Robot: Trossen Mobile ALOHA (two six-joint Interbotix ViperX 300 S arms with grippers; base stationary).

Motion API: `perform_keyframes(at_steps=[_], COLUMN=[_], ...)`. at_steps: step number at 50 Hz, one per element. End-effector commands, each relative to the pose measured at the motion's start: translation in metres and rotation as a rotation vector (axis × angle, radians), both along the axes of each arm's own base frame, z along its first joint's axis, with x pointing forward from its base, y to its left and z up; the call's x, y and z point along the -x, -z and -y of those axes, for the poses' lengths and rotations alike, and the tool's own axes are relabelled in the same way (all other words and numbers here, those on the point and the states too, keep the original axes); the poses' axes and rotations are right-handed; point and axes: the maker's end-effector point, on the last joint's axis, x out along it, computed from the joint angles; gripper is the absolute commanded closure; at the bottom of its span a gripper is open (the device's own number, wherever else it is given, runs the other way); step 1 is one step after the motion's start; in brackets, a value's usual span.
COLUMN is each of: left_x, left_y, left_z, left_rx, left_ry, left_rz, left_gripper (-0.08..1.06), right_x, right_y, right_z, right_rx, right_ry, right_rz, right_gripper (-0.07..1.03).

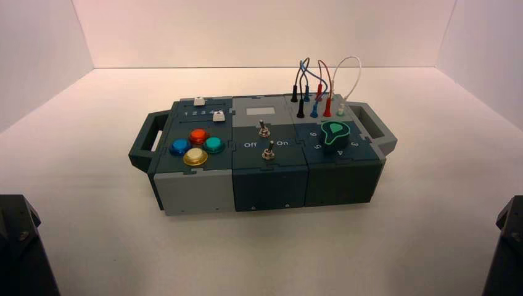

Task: Move the bottom slider to position 1.

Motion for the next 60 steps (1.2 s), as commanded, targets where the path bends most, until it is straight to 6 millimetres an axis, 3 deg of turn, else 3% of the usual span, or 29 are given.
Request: perform_keyframes(at_steps=[1, 12, 25, 32, 42, 53, 60], left_x=[-0.005, -0.006, -0.019, -0.026, -0.033, -0.04, -0.041], left_y=[-0.011, -0.011, 0.018, 0.043, 0.072, 0.082, 0.09], left_z=[0.0, 0.0, 0.025, 0.039, 0.051, 0.054, 0.054], left_rx=[-0.003, -0.003, -0.012, -0.028, -0.048, -0.052, -0.054], left_ry=[0.0, 0.002, 0.089, 0.137, 0.173, 0.178, 0.177], left_rz=[0.017, 0.006, -0.202, -0.344, -0.497, -0.543, -0.584], left_gripper=[1.0, 1.0, 1.0, 1.0, 1.0, 1.0, 1.0], right_x=[-0.005, -0.005, -0.009, -0.009, -0.008, -0.005, -0.01], right_y=[-0.009, -0.003, 0.023, 0.051, 0.077, 0.096, 0.117], right_z=[-0.002, -0.016, -0.065, -0.098, -0.131, -0.158, -0.188], right_rx=[-0.002, 0.005, 0.034, 0.073, 0.116, 0.139, 0.16], right_ry=[-0.006, -0.056, -0.217, -0.316, -0.401, -0.458, -0.497], right_rz=[0.009, -0.015, -0.167, -0.307, -0.459, -0.575, -0.692], right_gripper=[0.99, 0.99, 0.99, 0.99, 0.99, 0.99, 0.99])
